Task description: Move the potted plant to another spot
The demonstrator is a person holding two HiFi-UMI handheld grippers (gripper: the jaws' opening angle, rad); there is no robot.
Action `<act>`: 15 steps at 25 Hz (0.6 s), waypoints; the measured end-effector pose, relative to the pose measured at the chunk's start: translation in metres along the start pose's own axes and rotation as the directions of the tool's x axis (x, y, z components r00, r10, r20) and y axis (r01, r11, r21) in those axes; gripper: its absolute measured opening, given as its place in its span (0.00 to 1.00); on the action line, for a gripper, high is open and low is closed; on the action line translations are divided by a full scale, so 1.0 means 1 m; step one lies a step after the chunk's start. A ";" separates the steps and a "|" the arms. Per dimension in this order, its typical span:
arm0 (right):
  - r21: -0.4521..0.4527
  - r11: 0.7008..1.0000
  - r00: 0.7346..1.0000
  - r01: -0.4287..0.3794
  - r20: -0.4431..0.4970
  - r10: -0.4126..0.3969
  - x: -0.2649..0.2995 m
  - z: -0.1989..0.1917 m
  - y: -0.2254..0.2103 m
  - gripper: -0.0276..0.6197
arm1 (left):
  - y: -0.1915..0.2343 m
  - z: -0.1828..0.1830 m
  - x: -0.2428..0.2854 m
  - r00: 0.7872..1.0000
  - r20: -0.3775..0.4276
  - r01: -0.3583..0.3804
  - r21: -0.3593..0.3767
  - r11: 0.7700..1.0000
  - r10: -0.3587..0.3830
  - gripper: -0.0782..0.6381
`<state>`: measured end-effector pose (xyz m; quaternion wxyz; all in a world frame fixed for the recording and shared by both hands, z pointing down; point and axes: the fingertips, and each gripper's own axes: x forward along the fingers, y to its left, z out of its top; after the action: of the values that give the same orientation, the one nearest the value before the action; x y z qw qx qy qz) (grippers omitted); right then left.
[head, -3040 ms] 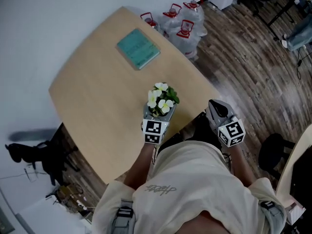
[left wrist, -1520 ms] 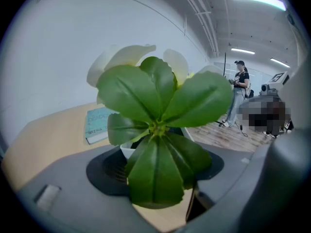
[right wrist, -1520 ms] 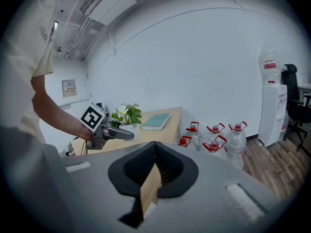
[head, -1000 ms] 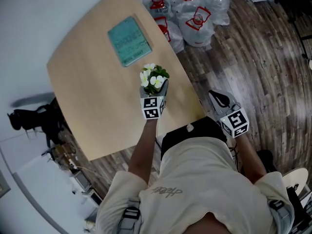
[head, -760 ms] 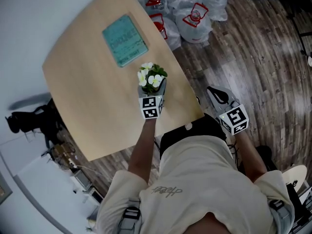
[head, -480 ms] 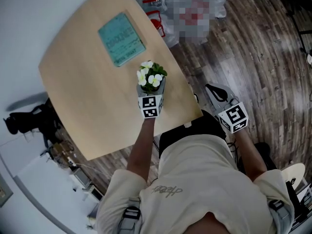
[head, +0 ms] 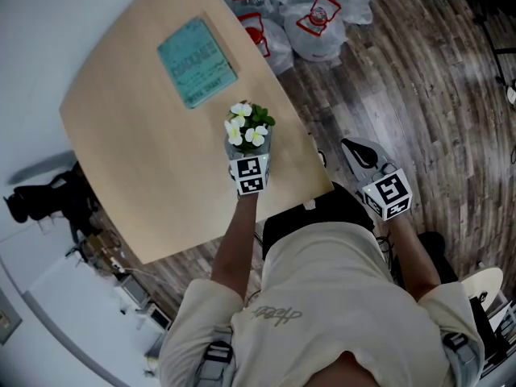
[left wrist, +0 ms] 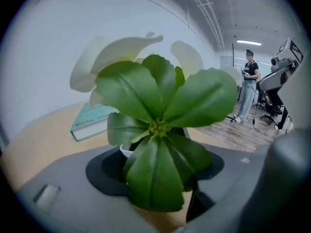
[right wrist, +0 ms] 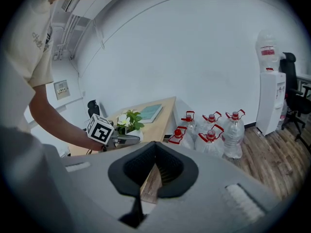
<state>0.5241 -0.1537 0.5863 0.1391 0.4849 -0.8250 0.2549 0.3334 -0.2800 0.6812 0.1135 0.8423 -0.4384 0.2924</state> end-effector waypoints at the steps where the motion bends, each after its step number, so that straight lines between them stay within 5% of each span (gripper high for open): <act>1: 0.003 1.000 1.000 0.001 -0.003 -0.001 -0.001 -0.002 -0.001 0.05 | -0.001 0.001 0.001 1.000 0.002 -0.004 0.018 1.000 0.004 0.62; 5: 0.009 1.000 1.000 -0.005 -0.012 0.006 -0.003 -0.008 0.000 0.05 | -0.005 -0.004 0.003 1.000 -0.019 -0.018 0.031 0.999 0.019 0.72; 15: -0.017 0.999 0.999 -0.039 0.018 0.040 0.007 0.003 0.014 0.05 | -0.007 -0.014 -0.021 0.999 -0.039 -0.037 0.019 0.999 0.038 0.69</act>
<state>0.5082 -0.1553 0.5831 0.1302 0.4697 -0.8377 0.2463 0.3239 -0.2556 0.6801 0.1089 0.8291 -0.4491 0.3148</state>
